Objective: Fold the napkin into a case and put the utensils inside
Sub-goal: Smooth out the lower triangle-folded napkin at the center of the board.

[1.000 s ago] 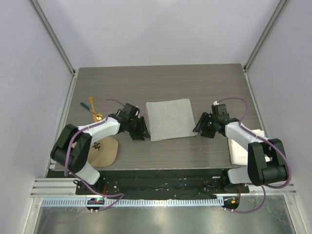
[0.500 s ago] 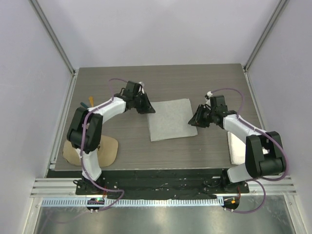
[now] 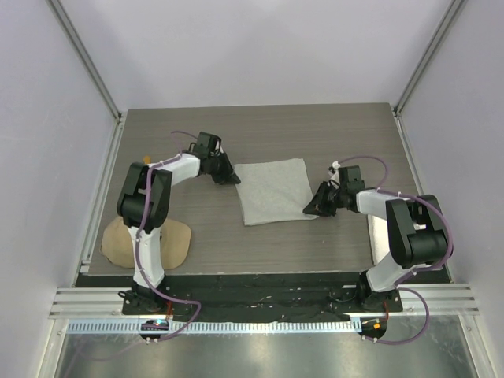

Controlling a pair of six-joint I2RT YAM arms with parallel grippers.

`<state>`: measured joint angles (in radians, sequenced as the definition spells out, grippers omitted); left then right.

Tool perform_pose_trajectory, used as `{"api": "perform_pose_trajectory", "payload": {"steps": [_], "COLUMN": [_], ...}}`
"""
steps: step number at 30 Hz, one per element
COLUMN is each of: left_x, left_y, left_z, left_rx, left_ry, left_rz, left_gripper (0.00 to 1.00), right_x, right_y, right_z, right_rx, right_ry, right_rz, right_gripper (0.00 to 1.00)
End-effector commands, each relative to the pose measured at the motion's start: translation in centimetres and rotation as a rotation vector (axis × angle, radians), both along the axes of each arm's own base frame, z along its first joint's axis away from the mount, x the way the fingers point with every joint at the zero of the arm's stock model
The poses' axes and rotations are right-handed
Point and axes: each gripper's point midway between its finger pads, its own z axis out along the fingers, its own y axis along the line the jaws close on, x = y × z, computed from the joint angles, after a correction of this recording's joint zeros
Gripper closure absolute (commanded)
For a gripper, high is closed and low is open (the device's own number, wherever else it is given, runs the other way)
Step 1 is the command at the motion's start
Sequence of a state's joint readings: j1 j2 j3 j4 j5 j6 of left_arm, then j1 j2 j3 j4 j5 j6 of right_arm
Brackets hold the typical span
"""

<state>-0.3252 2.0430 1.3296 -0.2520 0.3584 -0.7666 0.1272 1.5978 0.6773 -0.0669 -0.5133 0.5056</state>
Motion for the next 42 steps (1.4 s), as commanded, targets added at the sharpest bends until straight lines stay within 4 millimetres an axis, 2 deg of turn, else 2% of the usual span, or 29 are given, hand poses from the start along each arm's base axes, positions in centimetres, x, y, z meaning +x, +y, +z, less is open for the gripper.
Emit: {"api": "perform_pose_trajectory", "payload": {"steps": [1, 2, 3, 6, 7, 8, 9, 10, 11, 13, 14, 16, 17, 21, 24, 27, 29, 32, 33, 34, 36, 37, 42], "left_x": [0.7, 0.3, -0.1, -3.1, -4.7, -6.2, -7.2, -8.1, -9.8, -10.8, -12.1, -13.0, -13.8, -15.0, -15.1, -14.7, -14.2, -14.0, -14.1, -14.4, -14.8, -15.2, -16.7], "left_y": [0.4, -0.1, -0.5, -2.9, -3.3, -4.7, -5.4, -5.9, -6.6, -7.0, -7.0, -7.0, -6.4, -3.9, -2.6, -2.7, -3.2, -3.0, -2.9, -2.7, -2.5, -2.3, -2.4], "left_z": [3.9, 5.5, 5.9, 7.1, 6.4, 6.2, 6.4, 6.0, 5.4, 4.8, 3.7, 2.8, 1.7, -1.1, -1.7, -0.2, 1.9, 4.2, 4.6, 4.8, 5.5, 5.5, 5.5], "left_rx": [0.023, -0.006, -0.027, -0.087, -0.097, -0.106, -0.119, -0.122, -0.121, -0.119, -0.109, -0.098, -0.076, 0.037, 0.103, 0.100, 0.074, 0.072, 0.073, 0.077, 0.069, 0.072, 0.013], "left_ry": [-0.091, -0.107, -0.109, -0.100, -0.070, -0.061, -0.058, -0.054, -0.033, -0.036, -0.011, 0.007, 0.028, 0.043, 0.033, -0.002, -0.050, -0.093, -0.096, -0.090, -0.092, -0.078, -0.053], "left_rz": [-0.007, -0.009, -0.017, -0.085, -0.108, -0.145, -0.158, -0.175, -0.204, -0.215, -0.226, -0.234, -0.232, -0.204, -0.205, -0.213, -0.218, -0.217, -0.218, -0.218, -0.213, -0.209, -0.203], "left_gripper": [0.84, 0.81, 0.80, 0.80, 0.81, 0.83, 0.85, 0.86, 0.87, 0.88, 0.89, 0.90, 0.91, 0.91, 0.92, 0.90, 0.85, 0.75, 0.72, 0.65, 0.59, 0.55, 0.52], "right_x": [0.4, 0.5, 0.7, 1.2, 1.2, 1.1, 1.1, 1.0, 0.9, 0.5, 0.2, -0.3, -0.4, -0.9, -0.9, -0.5, -0.4, 0.0, -0.1, 0.0, -0.4, -0.4, -0.9], "right_y": [-1.0, -1.0, -0.9, -0.7, -0.5, -0.4, -0.3, -0.3, -0.3, -0.5, -0.6, -0.7, -1.0, -2.0, -2.1, -2.1, -2.1, -2.4, -2.6, -2.9, -3.3, -3.8, -4.1], "right_z": [0.6, 1.1, 1.9, 3.7, 4.1, 4.2, 4.2, 4.1, 4.0, 3.3, 2.8, 1.9, 1.4, -0.2, -0.3, 0.3, 1.2, 2.9, 3.4, 3.7, 4.4, 4.5, 5.1], "right_rx": [-0.057, -0.056, -0.054, -0.044, -0.027, -0.015, -0.009, -0.002, -0.003, -0.017, -0.023, -0.032, -0.048, -0.106, -0.111, -0.114, -0.111, -0.130, -0.138, -0.154, -0.161, -0.165, -0.146], "right_ry": [-0.040, -0.053, -0.063, -0.092, -0.096, -0.095, -0.099, -0.094, -0.099, -0.088, -0.076, -0.064, -0.057, -0.039, -0.040, -0.048, -0.064, -0.096, -0.093, -0.098, -0.103, -0.099, -0.100], "right_rz": [-0.007, -0.005, 0.000, -0.008, -0.006, -0.010, -0.012, -0.020, -0.020, -0.021, -0.020, -0.021, -0.027, -0.040, -0.034, -0.031, -0.034, -0.041, -0.046, -0.060, -0.080, -0.102, -0.118], "right_gripper": [0.87, 0.86, 0.82, 0.78, 0.75, 0.74, 0.73, 0.72, 0.71, 0.71, 0.71, 0.71, 0.72, 0.73, 0.73, 0.72, 0.71, 0.63, 0.61, 0.54, 0.47, 0.39, 0.29]}}
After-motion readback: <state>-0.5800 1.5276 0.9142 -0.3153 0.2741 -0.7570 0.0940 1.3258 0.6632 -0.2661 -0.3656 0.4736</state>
